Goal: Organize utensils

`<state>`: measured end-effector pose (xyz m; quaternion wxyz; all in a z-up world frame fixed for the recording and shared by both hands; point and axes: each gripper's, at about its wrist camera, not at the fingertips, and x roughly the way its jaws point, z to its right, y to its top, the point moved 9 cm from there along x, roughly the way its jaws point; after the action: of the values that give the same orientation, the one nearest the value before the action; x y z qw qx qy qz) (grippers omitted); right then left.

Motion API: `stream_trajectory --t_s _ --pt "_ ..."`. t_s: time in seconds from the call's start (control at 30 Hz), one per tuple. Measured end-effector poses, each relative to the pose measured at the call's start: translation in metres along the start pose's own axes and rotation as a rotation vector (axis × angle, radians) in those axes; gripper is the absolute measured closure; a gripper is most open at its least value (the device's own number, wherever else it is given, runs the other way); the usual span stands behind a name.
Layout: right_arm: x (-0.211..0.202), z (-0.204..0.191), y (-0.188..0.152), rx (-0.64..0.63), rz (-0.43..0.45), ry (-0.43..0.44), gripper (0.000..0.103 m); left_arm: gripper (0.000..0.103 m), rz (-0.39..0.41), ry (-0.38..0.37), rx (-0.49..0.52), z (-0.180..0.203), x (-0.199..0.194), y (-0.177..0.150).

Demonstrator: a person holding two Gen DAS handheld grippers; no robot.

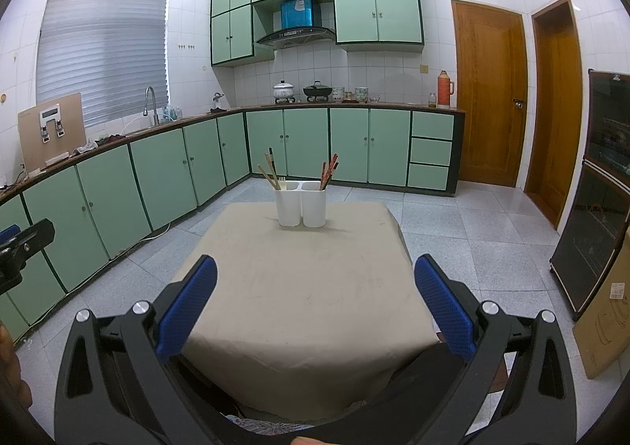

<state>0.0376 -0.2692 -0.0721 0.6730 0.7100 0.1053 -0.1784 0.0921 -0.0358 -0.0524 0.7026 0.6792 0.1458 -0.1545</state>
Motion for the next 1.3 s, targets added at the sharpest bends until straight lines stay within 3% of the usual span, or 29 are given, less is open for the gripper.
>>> stream_trajectory --t_s 1.3 --pt "0.0002 0.0002 -0.0004 0.001 0.001 0.0 0.006 0.006 0.004 0.002 -0.002 0.0009 -0.0007 0.0031"
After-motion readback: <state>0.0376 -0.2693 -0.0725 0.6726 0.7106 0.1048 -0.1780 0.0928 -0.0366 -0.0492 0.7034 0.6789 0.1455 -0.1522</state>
